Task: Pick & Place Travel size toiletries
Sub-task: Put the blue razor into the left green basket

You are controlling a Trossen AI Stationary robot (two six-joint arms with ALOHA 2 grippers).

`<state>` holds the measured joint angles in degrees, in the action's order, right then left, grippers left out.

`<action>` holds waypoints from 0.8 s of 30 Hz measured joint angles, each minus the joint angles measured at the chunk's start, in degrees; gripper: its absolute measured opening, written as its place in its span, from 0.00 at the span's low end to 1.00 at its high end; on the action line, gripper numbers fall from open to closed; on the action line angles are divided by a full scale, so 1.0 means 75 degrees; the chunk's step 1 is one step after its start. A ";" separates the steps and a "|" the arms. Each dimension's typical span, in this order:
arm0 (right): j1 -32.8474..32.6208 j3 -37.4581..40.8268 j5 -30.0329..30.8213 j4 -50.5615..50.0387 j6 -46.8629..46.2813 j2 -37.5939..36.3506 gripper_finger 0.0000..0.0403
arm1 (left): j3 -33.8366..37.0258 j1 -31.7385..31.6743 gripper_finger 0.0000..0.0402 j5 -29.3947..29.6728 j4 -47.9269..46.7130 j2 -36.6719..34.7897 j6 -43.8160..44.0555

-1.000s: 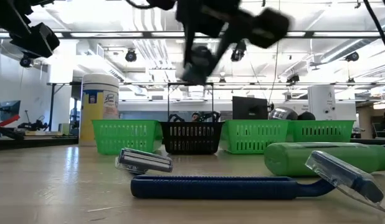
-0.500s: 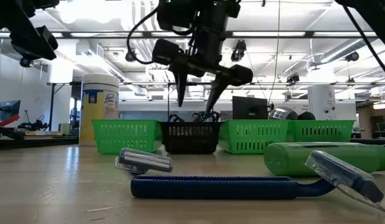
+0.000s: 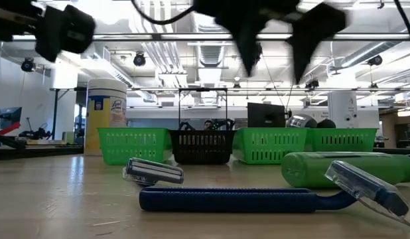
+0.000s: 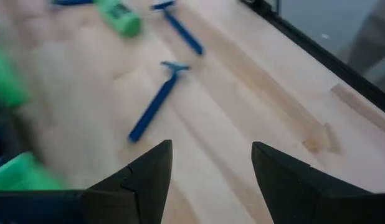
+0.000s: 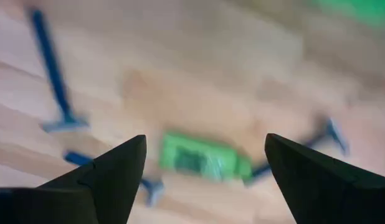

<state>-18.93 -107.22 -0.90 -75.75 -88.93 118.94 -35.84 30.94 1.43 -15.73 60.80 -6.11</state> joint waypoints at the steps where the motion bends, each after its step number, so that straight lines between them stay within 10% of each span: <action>1: -0.0163 0.0034 -0.0062 -0.0108 -0.0316 -0.0039 0.80 | 0.0001 -0.0154 0.56 -0.0315 0.0277 0.0319 -0.0164; 8: -0.1090 0.0785 0.0080 -0.0162 -0.2333 -0.0852 0.76 | -0.0570 -0.1399 0.56 -0.2117 0.1237 0.2534 -0.0871; 24: -0.2182 0.3708 0.1362 0.0080 -0.4617 -0.3682 0.67 | -0.3728 -0.1985 0.55 -0.2441 -0.0503 0.6068 -0.2615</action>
<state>-35.29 -79.41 9.31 -75.15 -123.56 91.32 -63.80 16.05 -16.88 -19.50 106.31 -25.72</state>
